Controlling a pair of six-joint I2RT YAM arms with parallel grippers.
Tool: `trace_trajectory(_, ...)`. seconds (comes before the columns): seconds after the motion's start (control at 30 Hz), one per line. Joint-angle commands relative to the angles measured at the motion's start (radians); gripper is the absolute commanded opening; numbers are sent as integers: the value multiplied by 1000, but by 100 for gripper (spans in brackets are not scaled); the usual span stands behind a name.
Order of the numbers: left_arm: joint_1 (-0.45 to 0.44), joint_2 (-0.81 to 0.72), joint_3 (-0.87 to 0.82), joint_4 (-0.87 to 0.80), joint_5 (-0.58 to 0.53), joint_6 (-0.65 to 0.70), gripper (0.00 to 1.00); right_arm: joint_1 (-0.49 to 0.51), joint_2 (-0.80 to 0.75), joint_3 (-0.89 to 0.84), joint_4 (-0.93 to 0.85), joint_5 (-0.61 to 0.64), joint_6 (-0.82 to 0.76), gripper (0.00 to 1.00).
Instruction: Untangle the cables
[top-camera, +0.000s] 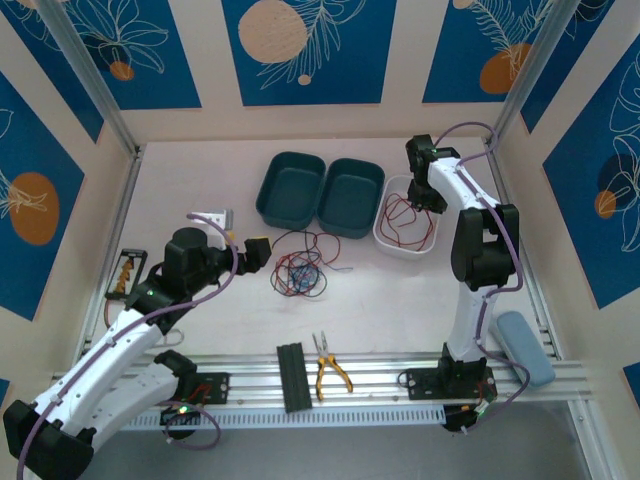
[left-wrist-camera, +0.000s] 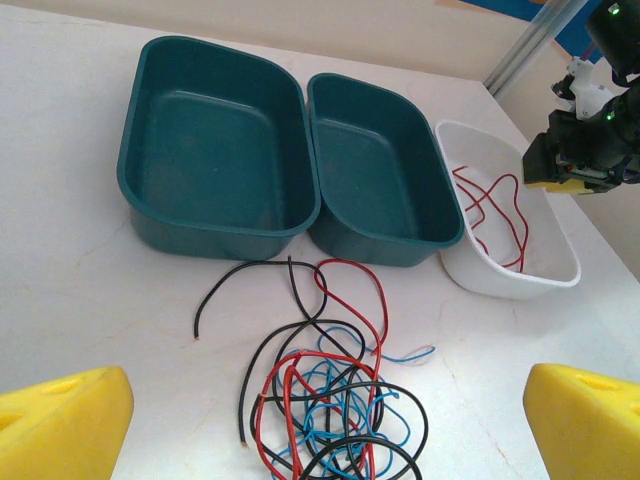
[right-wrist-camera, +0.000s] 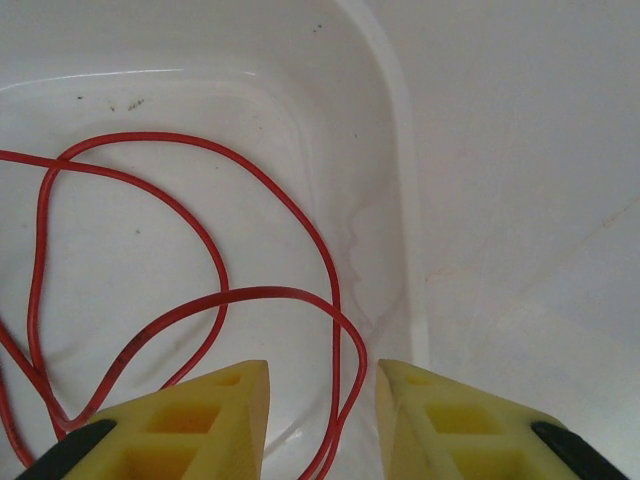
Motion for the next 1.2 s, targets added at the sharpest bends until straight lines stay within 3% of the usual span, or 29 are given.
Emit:
trace_trajectory(0.0,6,-9,-11,6,-13,-15,100,10,-61,-18,0,-7,-6,37)
trace_trajectory(0.13,6,11,-5,-10,-17,-21,100,29,-144,-61,19,-42,-14,45)
trace_trajectory(0.53,6,117,32,-53,8,-31,100,137,-462,-208,107,-195,-36,81)
trace_trajectory(0.6,6,135,35,-55,14,-34,100,174,-506,-244,139,-223,-30,100)
trace_trajectory(1.0,6,270,35,-98,63,-58,100,498,-553,-322,135,-234,124,99)
trace_trajectory(1.17,6,321,-10,-26,124,-88,99,588,-514,-339,165,-283,186,99)
